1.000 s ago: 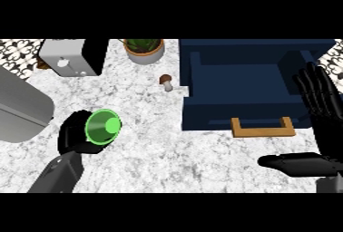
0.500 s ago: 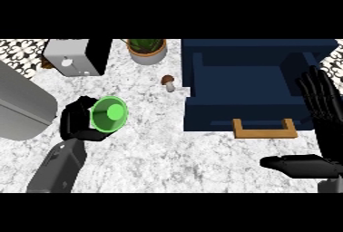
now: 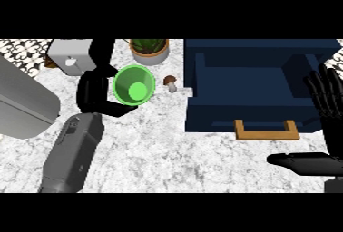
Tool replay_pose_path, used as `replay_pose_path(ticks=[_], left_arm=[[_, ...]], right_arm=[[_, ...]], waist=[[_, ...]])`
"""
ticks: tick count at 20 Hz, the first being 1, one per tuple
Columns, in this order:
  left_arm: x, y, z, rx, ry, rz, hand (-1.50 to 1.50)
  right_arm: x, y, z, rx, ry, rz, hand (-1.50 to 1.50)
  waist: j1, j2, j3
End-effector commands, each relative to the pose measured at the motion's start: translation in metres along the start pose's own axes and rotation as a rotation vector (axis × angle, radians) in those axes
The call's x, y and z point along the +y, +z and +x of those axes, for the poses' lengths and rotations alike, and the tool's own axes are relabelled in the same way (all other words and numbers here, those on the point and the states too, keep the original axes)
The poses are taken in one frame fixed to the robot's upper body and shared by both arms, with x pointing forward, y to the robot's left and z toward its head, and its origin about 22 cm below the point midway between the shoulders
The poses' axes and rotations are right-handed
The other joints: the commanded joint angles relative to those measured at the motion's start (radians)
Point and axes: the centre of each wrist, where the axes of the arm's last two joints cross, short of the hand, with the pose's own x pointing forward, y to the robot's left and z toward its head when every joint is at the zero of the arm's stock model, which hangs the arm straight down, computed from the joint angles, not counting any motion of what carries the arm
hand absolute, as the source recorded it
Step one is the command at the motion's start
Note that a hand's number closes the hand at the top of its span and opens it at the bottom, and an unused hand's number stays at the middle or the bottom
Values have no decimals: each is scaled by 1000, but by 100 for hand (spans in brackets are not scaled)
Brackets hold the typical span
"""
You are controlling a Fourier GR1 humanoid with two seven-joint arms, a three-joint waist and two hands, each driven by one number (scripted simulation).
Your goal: Pick up the cup, place it into the drawer and close the drawer
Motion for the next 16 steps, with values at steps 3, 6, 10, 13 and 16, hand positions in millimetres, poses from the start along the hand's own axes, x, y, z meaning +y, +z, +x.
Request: replay_pose_path(ticks=[3,6,10,13,16], left_arm=[[-60,-54,38,-25,-16,-80,150],[-91,-75,47,-12,-41,-126,150],[-129,-115,67,8,-86,-131,150],[-149,-128,69,11,-119,-159,150],[-164,-132,69,40,-120,-151,150]], right_arm=[[-5,13,2,15,-11,13,-150],[-9,2,-3,0,-14,-7,-150],[-9,14,-3,-15,-15,11,-150],[4,-7,2,-30,-16,18,-150],[-8,5,6,-15,-12,4,-150]], waist=[[-5,0,0],[-12,4,-1],[-27,7,0],[-23,10,-1],[-25,8,-1]])
